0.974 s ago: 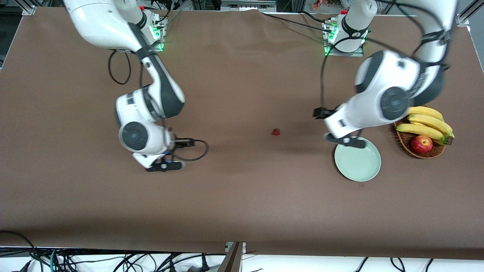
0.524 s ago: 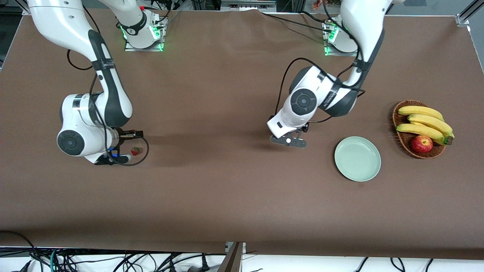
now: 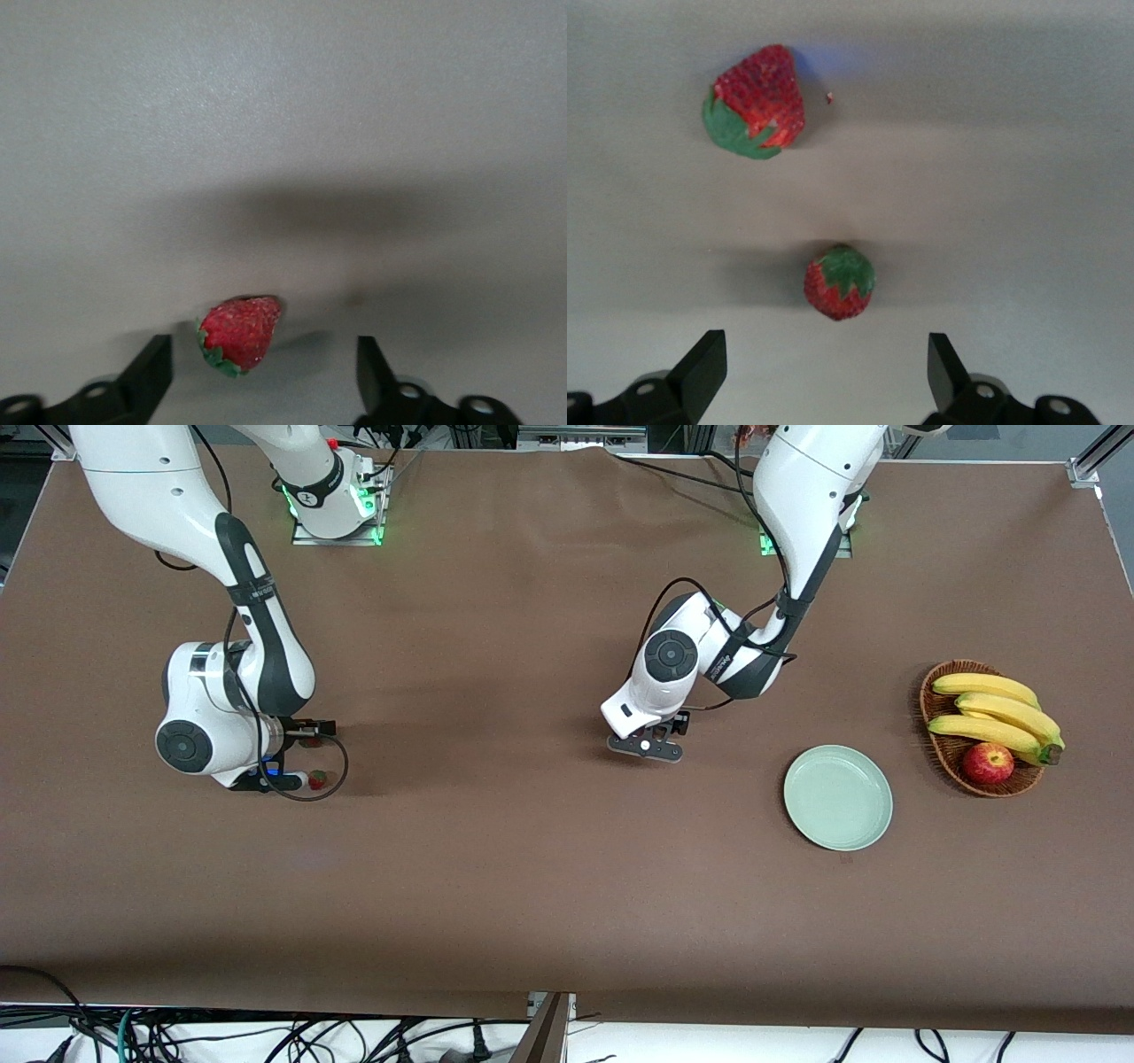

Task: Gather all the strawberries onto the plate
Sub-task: 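Place the strawberry on the plate while the right gripper grasps another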

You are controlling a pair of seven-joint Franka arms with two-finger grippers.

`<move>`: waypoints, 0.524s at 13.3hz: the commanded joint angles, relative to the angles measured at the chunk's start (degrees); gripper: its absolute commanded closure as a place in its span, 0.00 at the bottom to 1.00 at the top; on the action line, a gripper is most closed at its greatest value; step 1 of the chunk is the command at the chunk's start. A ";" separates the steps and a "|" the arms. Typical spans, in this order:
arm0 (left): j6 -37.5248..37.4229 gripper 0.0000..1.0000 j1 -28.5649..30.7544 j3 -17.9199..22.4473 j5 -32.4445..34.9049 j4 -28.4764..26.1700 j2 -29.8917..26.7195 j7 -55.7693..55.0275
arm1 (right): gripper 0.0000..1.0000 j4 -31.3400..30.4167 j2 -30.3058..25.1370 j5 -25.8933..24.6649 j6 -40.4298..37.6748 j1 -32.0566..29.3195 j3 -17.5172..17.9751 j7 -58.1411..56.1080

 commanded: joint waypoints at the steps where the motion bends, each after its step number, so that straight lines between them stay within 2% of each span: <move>1: 0.44 0.68 -0.47 0.92 1.63 0.29 -0.41 -0.82 | 0.00 -5.00 -1.77 1.06 5.35 0.21 -0.22 0.07; 3: 0.44 0.69 -0.29 1.27 2.67 0.38 -0.32 -0.38 | 0.01 -5.99 -1.77 1.06 8.01 0.21 -0.22 0.07; 4: 0.17 0.77 0.06 1.19 4.34 0.29 -0.58 -0.46 | 0.07 -5.99 -1.69 1.06 8.36 0.21 -0.22 0.07; 6: -2.10 0.83 0.76 1.27 4.62 0.38 -2.07 -0.11 | 0.55 -5.99 -1.77 1.06 8.37 0.21 -0.22 -0.02; 7: -5.25 0.83 1.64 1.27 4.62 0.64 -3.56 0.93 | 0.69 -5.99 -1.77 1.06 8.28 0.21 -0.22 -0.02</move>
